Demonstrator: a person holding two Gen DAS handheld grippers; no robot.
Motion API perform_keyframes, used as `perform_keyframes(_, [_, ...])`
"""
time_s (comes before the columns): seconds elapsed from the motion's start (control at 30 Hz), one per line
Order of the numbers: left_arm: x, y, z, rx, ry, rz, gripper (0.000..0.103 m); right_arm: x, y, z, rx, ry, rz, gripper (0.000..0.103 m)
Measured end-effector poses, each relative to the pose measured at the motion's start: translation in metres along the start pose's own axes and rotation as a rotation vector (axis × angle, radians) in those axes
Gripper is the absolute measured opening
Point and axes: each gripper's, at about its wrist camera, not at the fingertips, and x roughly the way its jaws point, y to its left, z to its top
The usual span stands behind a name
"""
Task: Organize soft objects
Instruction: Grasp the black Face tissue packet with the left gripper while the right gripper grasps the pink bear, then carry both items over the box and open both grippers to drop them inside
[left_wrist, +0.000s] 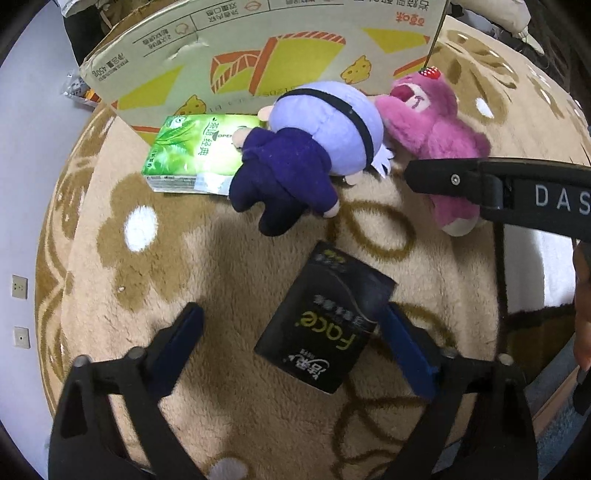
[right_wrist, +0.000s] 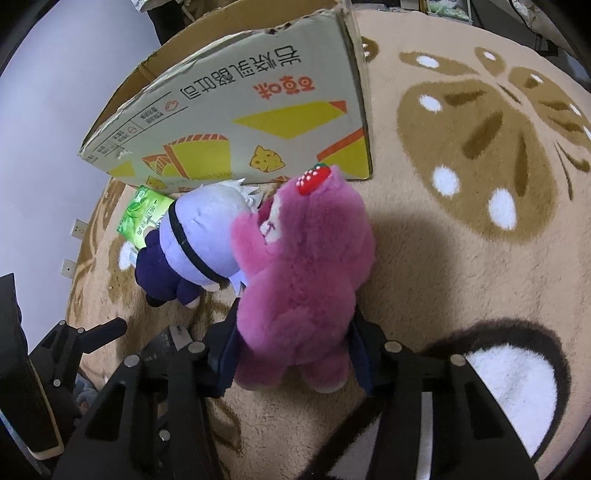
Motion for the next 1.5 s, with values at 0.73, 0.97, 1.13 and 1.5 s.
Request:
perform_keyframes(0.73, [-0.06, 0.08, 0.007, -0.272, -0.278, 0.0, 0.047, -0.091, 0.009, -0.012, -0.003, -0.263, 0.038, 0.051])
perform_keyframes(0.97, [-0.118, 0.088, -0.002, -0.308, -0.443, 0.053, 0.047, -0.125, 0.035, -0.019, -0.109, -0.389, 0.057, 0.051])
perform_keyframes(1.13, [-0.16, 0.091, -0.001, -0.293, -0.556, 0.134, 0.047, -0.147, 0.05, -0.019, -0.157, -0.453, 0.047, 0.051])
perform_keyframes(1.5, [-0.198, 0.114, 0.031, -0.298, -0.644, 0.191, 0.047, -0.169, 0.058, 0.01, -0.208, -0.528, 0.004, 0.051])
